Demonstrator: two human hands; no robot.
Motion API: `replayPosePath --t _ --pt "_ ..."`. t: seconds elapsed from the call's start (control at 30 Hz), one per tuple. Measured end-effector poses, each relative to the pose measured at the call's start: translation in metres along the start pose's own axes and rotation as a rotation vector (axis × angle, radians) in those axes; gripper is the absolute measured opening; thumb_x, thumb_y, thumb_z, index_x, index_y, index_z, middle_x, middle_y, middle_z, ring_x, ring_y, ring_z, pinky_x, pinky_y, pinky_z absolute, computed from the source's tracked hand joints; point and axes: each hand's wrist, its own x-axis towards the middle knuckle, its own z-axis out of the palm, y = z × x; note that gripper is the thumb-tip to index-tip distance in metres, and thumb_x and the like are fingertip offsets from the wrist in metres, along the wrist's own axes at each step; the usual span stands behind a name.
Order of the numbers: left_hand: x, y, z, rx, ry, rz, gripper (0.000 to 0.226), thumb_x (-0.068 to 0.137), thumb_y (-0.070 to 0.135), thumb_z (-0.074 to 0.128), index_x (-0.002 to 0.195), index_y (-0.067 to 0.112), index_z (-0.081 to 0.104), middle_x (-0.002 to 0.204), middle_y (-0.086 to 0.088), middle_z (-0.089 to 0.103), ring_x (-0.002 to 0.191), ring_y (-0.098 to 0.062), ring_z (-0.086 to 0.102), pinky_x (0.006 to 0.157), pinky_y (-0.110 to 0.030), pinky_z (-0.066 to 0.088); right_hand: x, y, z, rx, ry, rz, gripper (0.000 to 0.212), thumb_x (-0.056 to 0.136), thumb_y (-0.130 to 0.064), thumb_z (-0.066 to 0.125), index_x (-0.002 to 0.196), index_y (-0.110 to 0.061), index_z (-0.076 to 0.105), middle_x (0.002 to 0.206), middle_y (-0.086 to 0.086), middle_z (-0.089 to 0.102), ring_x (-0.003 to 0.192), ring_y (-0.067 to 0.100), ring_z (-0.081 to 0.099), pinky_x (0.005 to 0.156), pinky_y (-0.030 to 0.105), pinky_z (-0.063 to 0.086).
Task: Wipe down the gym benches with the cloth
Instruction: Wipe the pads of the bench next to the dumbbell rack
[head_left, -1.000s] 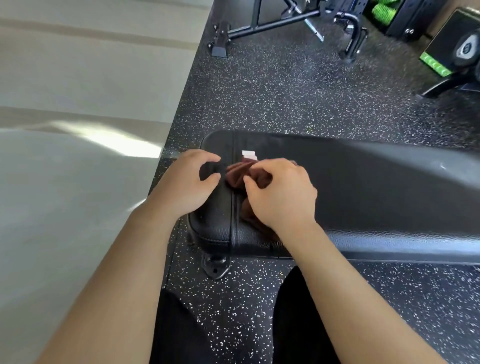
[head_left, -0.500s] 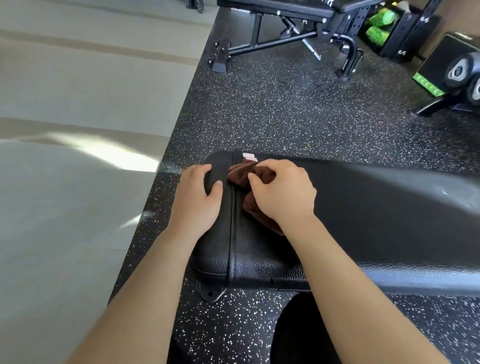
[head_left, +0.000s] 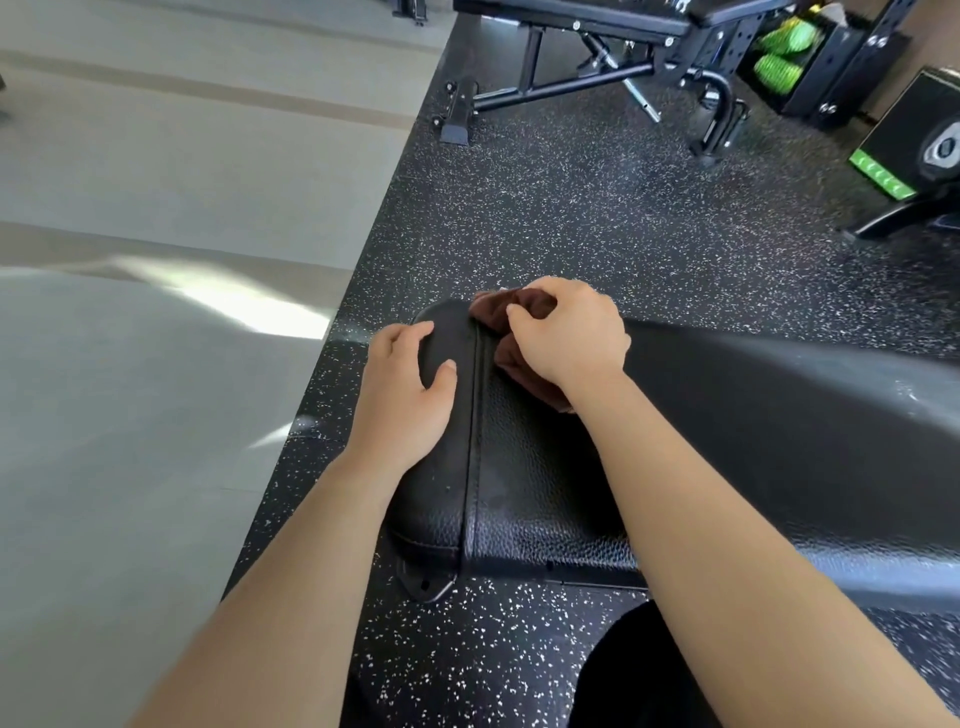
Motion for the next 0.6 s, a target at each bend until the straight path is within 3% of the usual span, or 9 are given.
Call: replayPosePath --t 0.1,0.2,0.3,0.43,0.6 --pt "-0.005 0.004 -0.009 0.006 -0.064 -0.007 0.046 0.092 0.030 0.050 0.137 0.023 0.039 0.141 0.003 0.033 0.124 -0.009 0.037 0.093 -0.017 0.024 -0.017 -0.001 -0.007 0.008 -0.035 -0.031 0.020 0.081 -0.042 0.059 0.100 -0.038 0.064 0.107 -0.006 0.063 0.107 0.027 0.053 0.088 0.045 0.046" --pt "-0.012 0.002 -0.027 0.018 -0.159 -0.025 0.043 0.092 0.028 0.050 0.135 0.026 0.042 0.141 0.006 0.039 0.126 -0.010 0.040 0.095 -0.020 0.027 -0.048 -0.002 -0.001 -0.008 -0.002 -0.102 0.018 0.079 -0.041 0.063 0.096 -0.037 0.066 0.101 -0.007 0.062 0.102 0.025 0.053 0.082 0.043 0.047" --pt "-0.019 -0.001 -0.045 0.037 -0.235 -0.072 0.040 0.093 0.029 0.048 0.132 0.029 0.046 0.135 0.008 0.046 0.117 -0.009 0.047 0.092 -0.023 0.032 -0.054 -0.010 0.006 -0.028 0.031 -0.108 0.016 0.079 -0.040 0.063 0.095 -0.036 0.066 0.094 -0.008 0.056 0.102 0.025 0.051 0.083 0.047 0.046" --pt "-0.026 0.002 -0.059 -0.002 -0.238 -0.117 0.033 0.093 0.028 0.047 0.125 0.031 0.052 0.122 0.013 0.054 0.099 -0.002 0.051 0.086 -0.023 0.035 -0.024 -0.032 0.015 -0.034 -0.058 -0.107 0.019 0.081 -0.042 0.059 0.098 -0.036 0.065 0.105 -0.004 0.062 0.108 0.029 0.051 0.088 0.046 0.043" --pt "-0.037 0.001 -0.074 -0.003 -0.181 -0.139 0.029 0.093 0.028 0.046 0.120 0.033 0.054 0.111 0.018 0.054 0.089 0.008 0.050 0.074 -0.022 0.038 -0.014 -0.050 0.022 -0.054 -0.143 -0.135 0.013 0.082 -0.039 0.059 0.094 -0.036 0.065 0.099 -0.003 0.058 0.109 0.032 0.050 0.084 0.046 0.038"
